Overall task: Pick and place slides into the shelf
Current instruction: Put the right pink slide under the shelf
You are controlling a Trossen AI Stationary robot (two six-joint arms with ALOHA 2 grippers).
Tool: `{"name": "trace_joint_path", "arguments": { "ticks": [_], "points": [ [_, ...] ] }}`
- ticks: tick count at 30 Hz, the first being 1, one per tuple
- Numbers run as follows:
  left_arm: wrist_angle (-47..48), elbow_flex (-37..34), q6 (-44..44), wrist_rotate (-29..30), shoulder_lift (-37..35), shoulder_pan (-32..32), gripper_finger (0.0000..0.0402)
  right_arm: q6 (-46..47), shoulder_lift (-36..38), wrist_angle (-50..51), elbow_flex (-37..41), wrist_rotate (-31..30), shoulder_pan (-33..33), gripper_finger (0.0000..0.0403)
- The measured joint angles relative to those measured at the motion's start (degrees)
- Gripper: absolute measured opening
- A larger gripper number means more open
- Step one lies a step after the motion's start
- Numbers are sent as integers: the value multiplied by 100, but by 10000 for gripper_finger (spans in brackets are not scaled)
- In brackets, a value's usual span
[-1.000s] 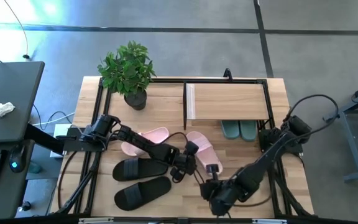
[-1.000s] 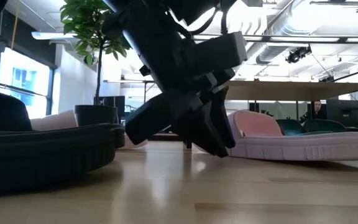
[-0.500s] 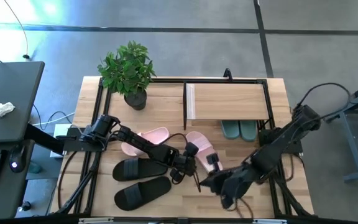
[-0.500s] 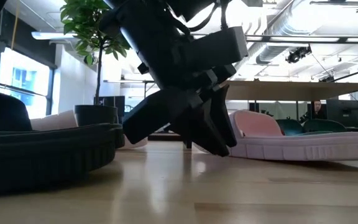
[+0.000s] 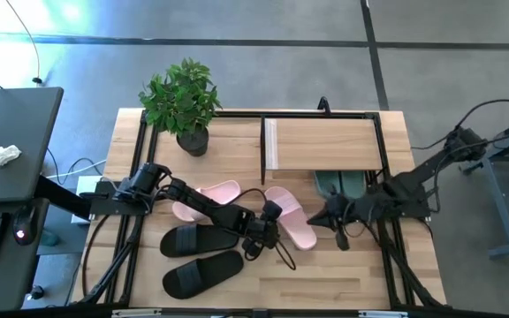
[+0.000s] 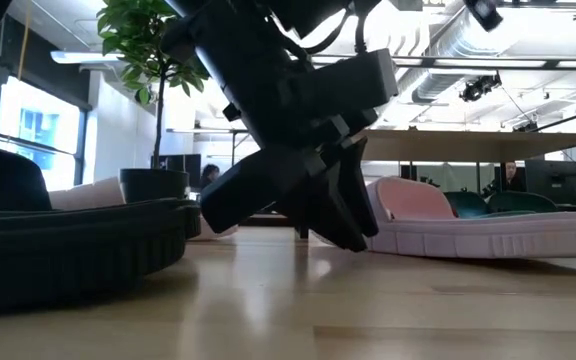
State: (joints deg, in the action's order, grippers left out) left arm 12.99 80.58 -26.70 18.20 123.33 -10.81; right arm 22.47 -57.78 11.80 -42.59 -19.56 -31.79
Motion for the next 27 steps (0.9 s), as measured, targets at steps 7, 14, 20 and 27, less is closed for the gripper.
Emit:
{"name": "trace_joint_path", "arguments": {
  "ticks": [7,14,20,27],
  "points": [
    [-95,0,-2,218,0,192,115,1461,-425,784,338,-665,-695,0],
    [-142,0,0,39,0,433,115,2845,-1614,1462,319,-313,-1000,0],
    [-345,0,-1,11,0,536,115,3142,-2363,1124,317,-239,-1037,0],
    [-404,0,-9,-28,0,635,115,2869,-2704,351,312,-295,-1023,0]
  ]
}}
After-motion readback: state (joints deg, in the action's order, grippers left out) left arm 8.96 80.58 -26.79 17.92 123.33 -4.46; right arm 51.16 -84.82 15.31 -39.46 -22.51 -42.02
